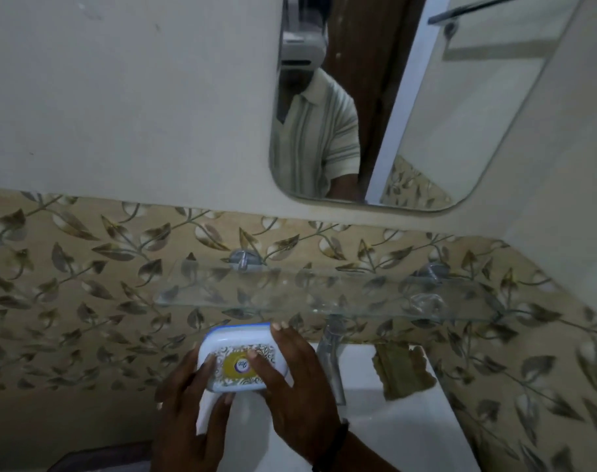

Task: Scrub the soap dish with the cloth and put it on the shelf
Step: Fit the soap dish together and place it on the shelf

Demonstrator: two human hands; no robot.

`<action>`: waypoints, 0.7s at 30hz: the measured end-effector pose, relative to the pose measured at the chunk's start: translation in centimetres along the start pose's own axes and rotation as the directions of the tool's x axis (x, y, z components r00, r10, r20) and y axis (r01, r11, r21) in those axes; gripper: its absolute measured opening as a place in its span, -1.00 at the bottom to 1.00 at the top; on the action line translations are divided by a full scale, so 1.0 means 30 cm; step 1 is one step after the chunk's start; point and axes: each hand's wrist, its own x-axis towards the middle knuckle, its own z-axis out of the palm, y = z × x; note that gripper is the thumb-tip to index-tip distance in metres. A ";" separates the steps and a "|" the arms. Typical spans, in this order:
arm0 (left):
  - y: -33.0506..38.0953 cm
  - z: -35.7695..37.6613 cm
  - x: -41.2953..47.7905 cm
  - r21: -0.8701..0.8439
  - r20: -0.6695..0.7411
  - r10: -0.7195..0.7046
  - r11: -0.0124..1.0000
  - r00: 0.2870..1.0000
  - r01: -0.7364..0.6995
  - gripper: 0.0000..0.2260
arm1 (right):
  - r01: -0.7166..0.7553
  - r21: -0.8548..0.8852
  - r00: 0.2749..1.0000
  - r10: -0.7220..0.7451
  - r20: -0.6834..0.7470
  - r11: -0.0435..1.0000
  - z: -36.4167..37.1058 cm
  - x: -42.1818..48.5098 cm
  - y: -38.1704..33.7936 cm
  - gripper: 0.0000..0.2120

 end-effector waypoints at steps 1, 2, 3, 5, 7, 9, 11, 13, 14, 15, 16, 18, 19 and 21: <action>0.045 -0.009 0.024 0.006 -0.049 0.042 0.999 0.998 -0.042 -0.50 | 0.019 -0.019 0.999 -0.020 -0.047 1.000 -0.040 0.022 -0.006 -0.49; 0.088 -0.014 0.056 0.016 -0.091 0.100 0.995 0.991 -0.099 -0.52 | 0.031 -0.034 0.996 -0.034 -0.087 0.999 -0.074 0.047 -0.003 -0.45; 0.127 -0.014 0.096 0.026 -0.122 0.160 0.987 0.980 -0.158 -0.54 | 0.031 -0.044 0.992 -0.036 -0.122 0.999 -0.105 0.077 0.009 -0.44; 0.202 0.001 0.189 0.016 -0.125 0.240 0.971 0.963 -0.240 -0.53 | -0.006 -0.033 0.984 0.000 -0.181 0.999 -0.166 0.137 0.050 -0.48; 0.258 0.037 0.275 -0.010 -0.083 0.258 0.966 0.963 -0.260 -0.50 | -0.066 -0.004 0.978 0.064 -0.198 0.998 -0.221 0.177 0.102 -0.55; 0.306 0.091 0.345 0.000 -0.032 0.264 0.965 0.964 -0.264 -0.50 | -0.131 -0.014 0.977 0.127 -0.172 0.991 -0.270 0.194 0.168 -0.57; 0.335 0.149 0.394 0.024 0.017 0.276 0.961 0.961 -0.277 -0.50 | -0.213 -0.004 0.970 0.211 -0.121 0.977 -0.294 0.196 0.233 -0.54; 0.348 0.202 0.426 0.056 0.068 0.287 0.955 0.956 -0.290 -0.51 | -0.290 0.005 0.955 0.289 -0.067 0.957 -0.307 0.195 0.284 -0.51; 0.346 0.228 0.437 0.083 0.102 0.280 0.954 0.955 -0.289 -0.52 | -0.322 -0.012 0.946 0.321 -0.041 0.947 -0.305 0.195 0.305 -0.48; 0.340 0.253 0.444 0.120 0.142 0.266 0.951 0.953 -0.284 -0.53 | -0.350 -0.042 0.937 0.349 -0.018 0.936 -0.304 0.193 0.321 -0.44; 0.335 0.274 0.446 0.164 0.181 0.243 0.948 0.953 -0.272 -0.53 | -0.372 -0.068 0.927 0.374 0.012 0.926 -0.300 0.188 0.337 -0.41; 0.317 0.304 0.435 0.257 0.242 0.182 0.935 0.953 -0.244 -0.53 | -0.408 -0.103 0.904 0.417 0.097 0.907 -0.287 0.172 0.359 -0.40; 0.311 0.312 0.424 0.287 0.256 0.165 0.928 0.952 -0.238 -0.53 | -0.425 -0.119 0.886 0.439 0.145 0.897 -0.282 0.164 0.363 -0.42; 0.306 0.321 0.405 0.301 0.268 0.156 0.924 0.951 -0.236 -0.50 | -0.447 -0.127 0.862 0.464 0.201 0.885 -0.275 0.145 0.370 -0.48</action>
